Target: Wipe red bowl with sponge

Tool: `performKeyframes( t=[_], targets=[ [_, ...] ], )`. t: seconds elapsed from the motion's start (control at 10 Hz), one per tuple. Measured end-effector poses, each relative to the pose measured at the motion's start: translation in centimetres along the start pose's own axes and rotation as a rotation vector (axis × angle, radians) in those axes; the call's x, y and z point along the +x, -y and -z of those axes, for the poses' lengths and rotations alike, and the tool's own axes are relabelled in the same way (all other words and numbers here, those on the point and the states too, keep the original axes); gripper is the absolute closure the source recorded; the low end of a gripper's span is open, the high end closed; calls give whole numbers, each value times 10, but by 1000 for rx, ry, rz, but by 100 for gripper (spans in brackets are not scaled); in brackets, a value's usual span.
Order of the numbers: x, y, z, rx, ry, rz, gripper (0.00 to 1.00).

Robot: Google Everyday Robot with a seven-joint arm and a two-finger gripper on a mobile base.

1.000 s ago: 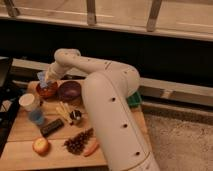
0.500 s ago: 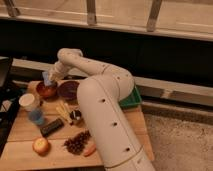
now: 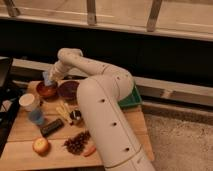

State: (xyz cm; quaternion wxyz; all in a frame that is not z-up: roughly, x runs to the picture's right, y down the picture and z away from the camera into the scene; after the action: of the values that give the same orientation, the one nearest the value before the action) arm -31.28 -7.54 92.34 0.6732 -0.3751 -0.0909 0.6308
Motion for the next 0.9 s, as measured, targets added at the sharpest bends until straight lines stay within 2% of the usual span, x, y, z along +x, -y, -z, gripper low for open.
performKeyframes(
  t=[0.5, 0.8, 0.9],
  targets=[
    [9, -2, -21, -13, -46, 14, 100],
    [3, -1, -23, -17, -44, 15, 100],
    [0, -7, -29, -26, -49, 29, 100]
  ],
)
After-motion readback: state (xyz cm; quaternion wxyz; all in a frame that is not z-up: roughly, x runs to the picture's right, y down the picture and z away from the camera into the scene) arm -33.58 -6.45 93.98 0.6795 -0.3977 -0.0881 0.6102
